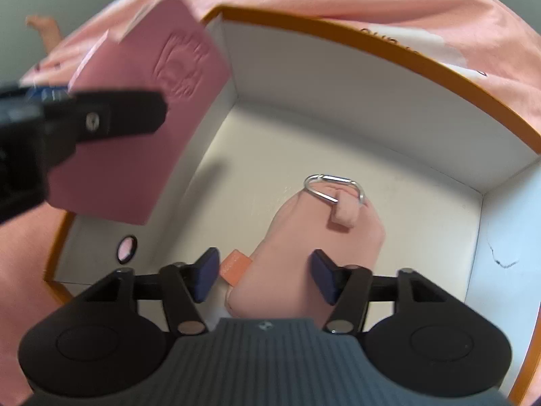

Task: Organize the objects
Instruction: 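Lower the pink card holder into the box and open the left gripper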

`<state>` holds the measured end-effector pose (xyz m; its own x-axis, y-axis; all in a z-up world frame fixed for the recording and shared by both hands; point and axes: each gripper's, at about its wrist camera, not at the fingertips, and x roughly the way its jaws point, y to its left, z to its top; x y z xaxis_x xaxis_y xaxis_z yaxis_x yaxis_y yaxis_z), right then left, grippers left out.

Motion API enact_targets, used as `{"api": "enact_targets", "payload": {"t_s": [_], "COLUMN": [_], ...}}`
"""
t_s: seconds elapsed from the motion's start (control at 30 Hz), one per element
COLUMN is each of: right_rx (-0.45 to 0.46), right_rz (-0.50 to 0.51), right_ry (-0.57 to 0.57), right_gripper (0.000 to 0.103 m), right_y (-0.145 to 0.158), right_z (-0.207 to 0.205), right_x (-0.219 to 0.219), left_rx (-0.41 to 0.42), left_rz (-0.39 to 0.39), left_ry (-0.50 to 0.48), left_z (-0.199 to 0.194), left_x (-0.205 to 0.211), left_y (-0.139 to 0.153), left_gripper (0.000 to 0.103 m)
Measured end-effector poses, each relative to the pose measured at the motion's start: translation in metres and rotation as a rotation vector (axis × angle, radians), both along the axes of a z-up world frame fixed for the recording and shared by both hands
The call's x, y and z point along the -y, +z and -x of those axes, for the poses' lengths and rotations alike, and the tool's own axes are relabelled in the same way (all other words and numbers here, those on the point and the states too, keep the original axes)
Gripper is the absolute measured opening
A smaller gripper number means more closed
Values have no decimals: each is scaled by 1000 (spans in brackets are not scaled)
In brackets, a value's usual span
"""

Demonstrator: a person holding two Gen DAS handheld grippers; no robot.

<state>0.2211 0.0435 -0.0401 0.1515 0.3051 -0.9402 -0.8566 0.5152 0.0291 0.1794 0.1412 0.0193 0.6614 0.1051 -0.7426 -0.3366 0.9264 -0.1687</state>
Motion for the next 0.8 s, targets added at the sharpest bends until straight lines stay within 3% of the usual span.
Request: {"api": "enact_targets", "payload": {"t_s": [0.13, 0.23, 0.3, 0.47, 0.5, 0.7, 0.8], "right_rx": [12, 21, -36, -155, -188, -327, -278], "right_rz": [47, 66, 49, -53, -84, -260, -265], "right_ry": [-4, -5, -31, -103, -125, -196, -187], "right_gripper": [65, 47, 23, 7, 0, 0, 0], "right_y": [-8, -10, -7, 9, 13, 44, 52], "right_z": [-2, -7, -16, -42, -49, -78, -73], "right_x": [-8, -6, 0, 31, 40, 82, 81], "left_rx": [0, 0, -5, -47, -60, -128, -168], "left_rz": [27, 28, 30, 15, 5, -15, -31], "left_ry": [-2, -15, -31, -80, -89, -130, -133], "left_z": [1, 1, 0, -8, -10, -23, -31], "left_x": [-4, -1, 2, 17, 21, 40, 46], "left_y": [-3, -4, -5, -10, -12, -23, -30], "left_gripper": [25, 25, 25, 25, 25, 25, 25]}}
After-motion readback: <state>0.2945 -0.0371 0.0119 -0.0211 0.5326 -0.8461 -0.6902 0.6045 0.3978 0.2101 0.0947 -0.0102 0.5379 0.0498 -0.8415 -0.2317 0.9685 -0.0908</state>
